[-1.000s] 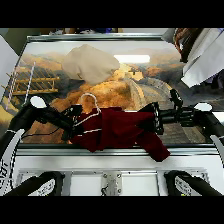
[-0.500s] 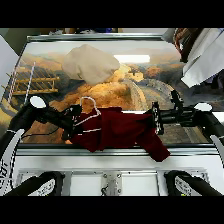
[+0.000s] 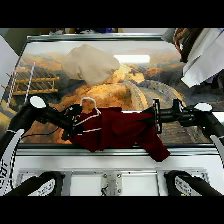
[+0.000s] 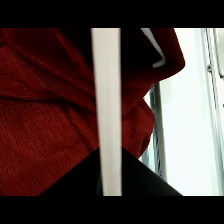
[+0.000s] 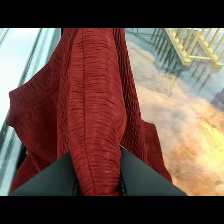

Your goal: Fold the clothes and pants, and hang the long-sleeved shirts on hangers.

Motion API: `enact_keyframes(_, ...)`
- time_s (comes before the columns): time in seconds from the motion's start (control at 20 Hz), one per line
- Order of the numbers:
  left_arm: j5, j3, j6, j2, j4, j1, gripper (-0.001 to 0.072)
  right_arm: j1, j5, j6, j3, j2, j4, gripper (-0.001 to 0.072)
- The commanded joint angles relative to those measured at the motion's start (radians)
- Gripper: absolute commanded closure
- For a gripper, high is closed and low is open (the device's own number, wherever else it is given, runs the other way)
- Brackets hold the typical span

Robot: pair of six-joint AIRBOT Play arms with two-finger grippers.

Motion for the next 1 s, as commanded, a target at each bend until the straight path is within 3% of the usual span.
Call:
enact_keyframes(0.0, 0.013, 0.000, -0.019, -0.001, 0.001, 0.000, 0.0680, 0.000, 0.004, -0.007, 0.001, 0.000, 0.001, 0.0682)
enact_keyframes(0.15, 0.024, 0.000, -0.097, 0.000, 0.001, 0.000, 0.0678, 0.000, 0.004, -0.007, 0.001, 0.000, 0.001, 0.0683)
enact_keyframes(0.2, 0.025, 0.000, -0.109, 0.000, 0.001, 0.000, 0.0634, 0.000, 0.004, -0.007, 0.001, 0.000, 0.001, 0.0683)
enact_keyframes(0.25, 0.026, 0.000, -0.135, 0.000, 0.001, 0.000, 0.0375, 0.000, 0.004, -0.007, 0.001, 0.000, 0.001, 0.0683)
enact_keyframes(0.3, 0.043, 0.000, -0.197, 0.000, 0.001, 0.000, 0.0215, 0.000, 0.003, -0.003, 0.001, 0.000, 0.001, 0.0683)
enact_keyframes(0.4, 0.071, 0.000, -0.317, 0.000, 0.001, 0.000, 0.0207, 0.000, 0.003, 0.005, 0.001, 0.000, 0.001, 0.0683)
enact_keyframes(0.5, 0.088, 0.000, -0.372, 0.000, 0.002, 0.000, 0.0206, 0.000, 0.003, 0.013, 0.001, 0.000, 0.002, 0.0684)
enact_keyframes(0.75, 0.109, 0.000, -0.500, 0.011, 0.000, 0.044, 0.0206, -0.002, -0.001, 0.063, 0.001, 0.000, 0.003, 0.0685)
enact_keyframes(0.95, 0.138, 0.000, -0.547, 0.101, 0.000, 0.128, 0.0207, -0.002, 0.000, 0.095, 0.001, 0.000, 0.005, 0.0685)
